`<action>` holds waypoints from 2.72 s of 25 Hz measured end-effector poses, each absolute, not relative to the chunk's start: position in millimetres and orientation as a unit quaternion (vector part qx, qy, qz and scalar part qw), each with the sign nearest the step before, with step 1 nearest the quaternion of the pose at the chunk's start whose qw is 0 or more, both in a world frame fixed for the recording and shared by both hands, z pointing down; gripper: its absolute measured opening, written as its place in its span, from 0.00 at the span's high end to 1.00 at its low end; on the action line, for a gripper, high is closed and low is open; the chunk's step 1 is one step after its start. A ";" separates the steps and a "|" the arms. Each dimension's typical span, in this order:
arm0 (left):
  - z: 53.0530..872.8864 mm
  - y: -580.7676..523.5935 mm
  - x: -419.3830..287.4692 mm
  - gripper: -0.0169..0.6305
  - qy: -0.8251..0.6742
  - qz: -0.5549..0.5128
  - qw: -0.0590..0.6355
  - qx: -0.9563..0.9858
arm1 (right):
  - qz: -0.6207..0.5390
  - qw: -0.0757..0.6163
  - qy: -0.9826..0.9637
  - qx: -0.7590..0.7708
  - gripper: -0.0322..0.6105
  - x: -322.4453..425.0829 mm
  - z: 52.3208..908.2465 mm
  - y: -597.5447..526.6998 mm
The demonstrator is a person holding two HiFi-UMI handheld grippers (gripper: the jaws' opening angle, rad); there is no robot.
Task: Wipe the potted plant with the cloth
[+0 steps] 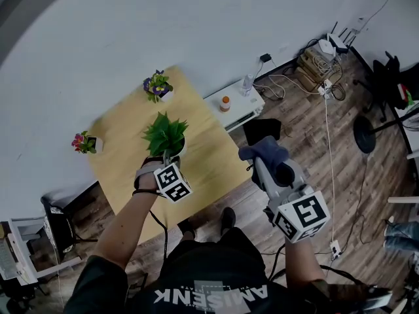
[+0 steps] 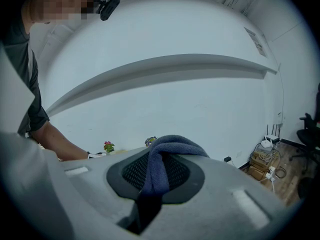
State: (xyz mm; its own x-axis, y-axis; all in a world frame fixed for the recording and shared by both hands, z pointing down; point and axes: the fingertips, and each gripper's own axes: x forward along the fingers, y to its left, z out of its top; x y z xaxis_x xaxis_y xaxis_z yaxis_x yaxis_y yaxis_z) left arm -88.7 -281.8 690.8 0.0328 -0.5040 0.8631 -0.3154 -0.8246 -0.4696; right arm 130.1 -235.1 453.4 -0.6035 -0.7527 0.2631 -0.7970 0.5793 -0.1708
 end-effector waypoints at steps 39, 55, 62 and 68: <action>411.9 -184.2 -43.5 0.91 0.241 -0.430 0.001 -0.870 | 0.056 -0.006 -0.955 0.290 0.88 -14.3 330.3 -180.6; 374.9 -176.7 -52.0 0.91 0.248 -0.363 -0.032 -0.898 | 0.085 0.004 -0.957 0.276 0.88 -29.3 357.2 -170.0; 373.1 -174.6 -54.7 0.92 0.250 -0.367 -0.025 -0.896 | 0.120 0.013 -0.947 0.297 0.88 -16.1 387.0 -176.1; 372.8 -168.2 -57.4 0.92 0.241 -0.379 0.000 -0.893 | 0.140 0.035 -0.940 0.309 0.88 -3.9 404.7 -180.2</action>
State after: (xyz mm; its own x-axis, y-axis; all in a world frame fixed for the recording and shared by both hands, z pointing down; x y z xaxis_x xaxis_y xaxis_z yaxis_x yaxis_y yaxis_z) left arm -57.4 -168.2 372.8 0.5960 -0.4311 0.6774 -0.4315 -0.8835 -0.1826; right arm -3.9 -180.2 404.7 -0.8060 -0.5717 0.1531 -0.5915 0.7691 -0.2422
